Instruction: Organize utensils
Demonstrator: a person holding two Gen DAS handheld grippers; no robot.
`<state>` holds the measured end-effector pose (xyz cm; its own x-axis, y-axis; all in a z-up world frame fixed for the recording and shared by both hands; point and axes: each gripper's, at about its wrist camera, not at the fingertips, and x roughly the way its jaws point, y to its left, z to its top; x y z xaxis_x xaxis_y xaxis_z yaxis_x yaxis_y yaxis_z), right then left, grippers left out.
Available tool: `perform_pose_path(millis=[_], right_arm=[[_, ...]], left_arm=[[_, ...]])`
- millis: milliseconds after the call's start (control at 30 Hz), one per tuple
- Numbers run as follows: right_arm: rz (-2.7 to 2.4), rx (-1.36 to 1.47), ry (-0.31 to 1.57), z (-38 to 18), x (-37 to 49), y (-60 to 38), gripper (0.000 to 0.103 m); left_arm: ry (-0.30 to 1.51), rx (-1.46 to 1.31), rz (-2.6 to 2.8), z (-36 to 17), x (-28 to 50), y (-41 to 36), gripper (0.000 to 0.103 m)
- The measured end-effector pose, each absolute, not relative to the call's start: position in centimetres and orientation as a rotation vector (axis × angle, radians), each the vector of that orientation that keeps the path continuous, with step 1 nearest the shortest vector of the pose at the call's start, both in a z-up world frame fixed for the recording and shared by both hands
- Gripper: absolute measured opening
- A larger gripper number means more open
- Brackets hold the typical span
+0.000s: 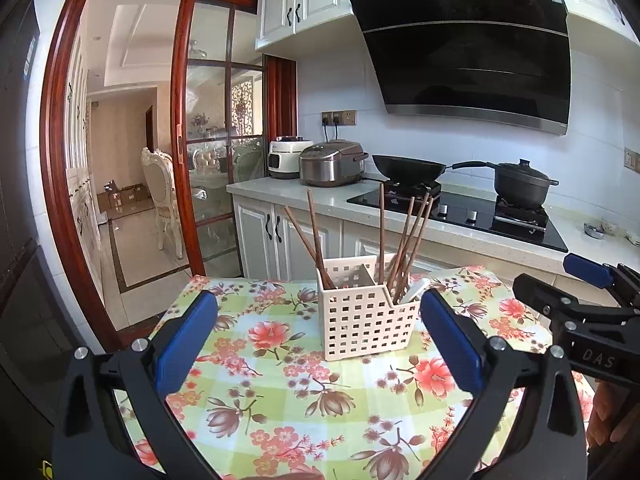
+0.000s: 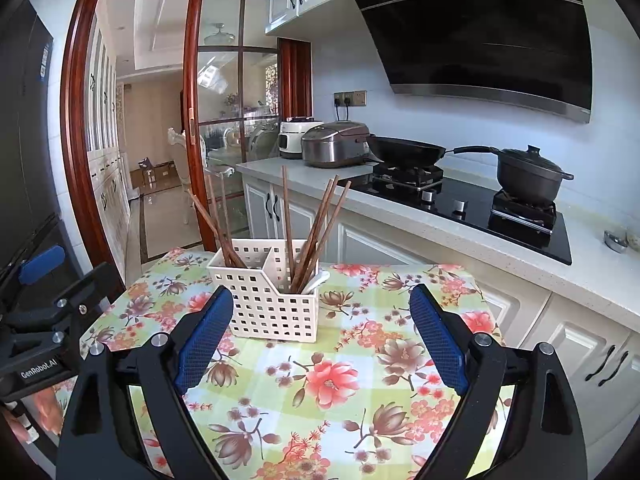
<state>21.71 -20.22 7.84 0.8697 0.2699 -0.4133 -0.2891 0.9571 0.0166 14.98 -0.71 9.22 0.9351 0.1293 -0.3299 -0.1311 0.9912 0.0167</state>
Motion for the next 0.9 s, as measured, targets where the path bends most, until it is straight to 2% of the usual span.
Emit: perform_pose_path(millis=[900], right_arm=[[0.322, -0.044, 0.427, 8.0, 21.23, -20.58, 0.085]], left_arm=[[0.361, -0.022, 0.099, 8.83, 14.89, -0.43, 0.098]])
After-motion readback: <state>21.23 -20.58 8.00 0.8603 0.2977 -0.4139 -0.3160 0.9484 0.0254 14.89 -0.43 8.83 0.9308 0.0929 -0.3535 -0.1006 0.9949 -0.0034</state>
